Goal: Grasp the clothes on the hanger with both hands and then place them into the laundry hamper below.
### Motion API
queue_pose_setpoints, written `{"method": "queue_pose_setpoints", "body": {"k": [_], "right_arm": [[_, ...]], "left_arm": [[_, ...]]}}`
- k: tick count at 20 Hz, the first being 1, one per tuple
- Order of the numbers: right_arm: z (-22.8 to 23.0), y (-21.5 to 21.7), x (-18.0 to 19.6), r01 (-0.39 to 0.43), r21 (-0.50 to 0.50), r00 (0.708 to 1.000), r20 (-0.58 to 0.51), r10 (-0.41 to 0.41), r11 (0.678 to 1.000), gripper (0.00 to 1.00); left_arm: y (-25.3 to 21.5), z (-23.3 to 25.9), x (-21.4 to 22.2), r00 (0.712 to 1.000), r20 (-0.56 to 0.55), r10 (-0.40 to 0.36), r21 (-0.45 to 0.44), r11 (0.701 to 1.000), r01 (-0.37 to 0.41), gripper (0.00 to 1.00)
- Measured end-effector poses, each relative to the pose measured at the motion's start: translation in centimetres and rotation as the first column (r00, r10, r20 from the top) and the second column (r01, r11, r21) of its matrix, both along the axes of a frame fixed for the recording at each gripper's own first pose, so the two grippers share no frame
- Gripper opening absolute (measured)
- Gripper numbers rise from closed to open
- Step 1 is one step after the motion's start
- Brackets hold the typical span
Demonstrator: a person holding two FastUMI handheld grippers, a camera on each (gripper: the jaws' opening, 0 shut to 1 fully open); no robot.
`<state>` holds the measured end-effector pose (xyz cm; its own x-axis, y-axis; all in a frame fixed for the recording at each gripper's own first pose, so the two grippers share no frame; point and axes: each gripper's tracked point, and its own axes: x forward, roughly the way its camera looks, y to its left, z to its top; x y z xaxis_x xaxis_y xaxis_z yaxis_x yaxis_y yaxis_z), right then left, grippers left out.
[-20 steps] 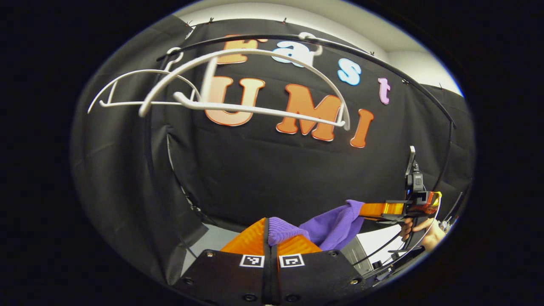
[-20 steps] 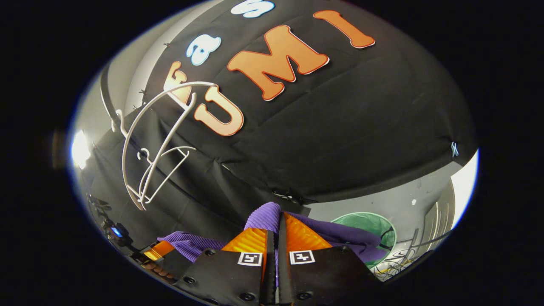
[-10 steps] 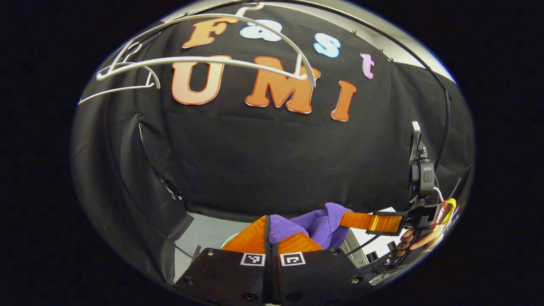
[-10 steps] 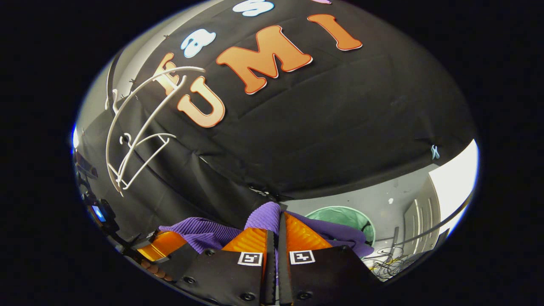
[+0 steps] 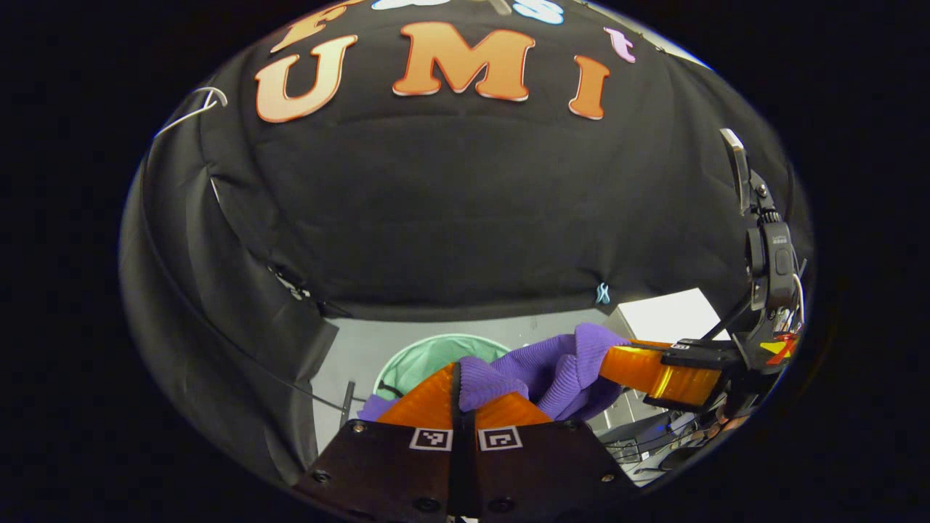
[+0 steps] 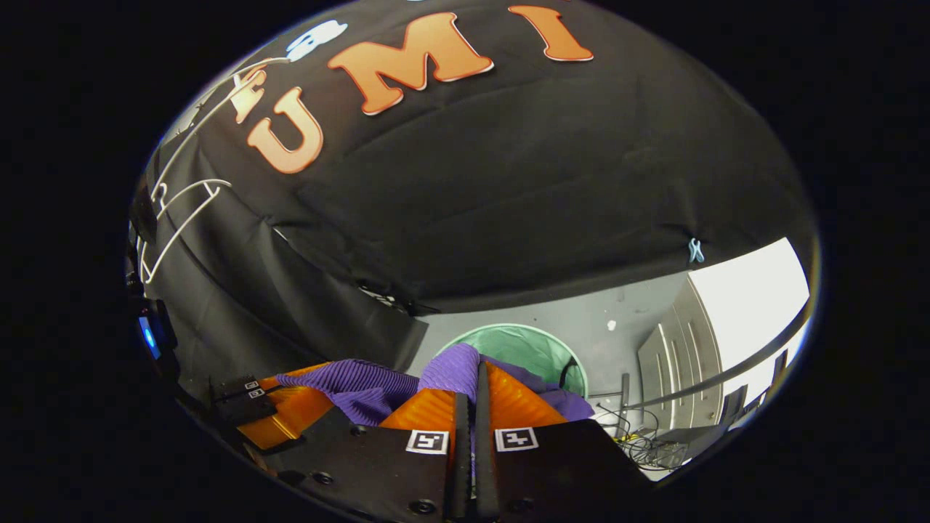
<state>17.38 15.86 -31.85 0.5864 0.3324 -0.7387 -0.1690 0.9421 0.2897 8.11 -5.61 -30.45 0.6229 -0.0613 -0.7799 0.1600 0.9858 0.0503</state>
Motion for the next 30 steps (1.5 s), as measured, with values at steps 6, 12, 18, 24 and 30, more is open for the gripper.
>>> {"method": "queue_pose_setpoints", "body": {"k": [6, 12, 18, 24, 30], "right_arm": [[-5.2, -1.1, -0.4, 0.014, -0.102, 0.996, -0.088, -0.023, 0.995, 0.1], [-8.2, -2.0, -1.5, 0.02, -0.169, 0.987, -0.151, -0.046, 0.985, 0.1], [-7.6, -2.0, -1.4, 0.033, -0.186, 0.991, -0.125, -0.057, 0.982, 0.16], [-3.4, -2.3, -1.5, 0.058, -0.184, 0.997, -0.029, -0.065, 0.981, 0.46], [3.0, -3.6, -2.1, 0.108, -0.211, 0.989, 0.12, -0.083, 0.972, 0.99]], "left_arm": [[2.0, -6.2, -0.9, 0.987, -0.152, 0.043, 0.062, 0.997, -0.034, 0.0], [4.4, -8.5, -2.8, 0.964, -0.238, 0.116, 0.118, 0.989, -0.09, 0.0], [5.2, -8.8, -4.1, 0.952, -0.263, 0.157, 0.111, 0.985, -0.132, 0.02], [7.0, -6.0, -6.2, 0.944, -0.235, 0.232, 0.115, 0.971, -0.21, 0.66], [7.6, 0.2, -5.9, 0.968, -0.115, 0.223, 0.125, 0.97, -0.209, 0.98]]}}
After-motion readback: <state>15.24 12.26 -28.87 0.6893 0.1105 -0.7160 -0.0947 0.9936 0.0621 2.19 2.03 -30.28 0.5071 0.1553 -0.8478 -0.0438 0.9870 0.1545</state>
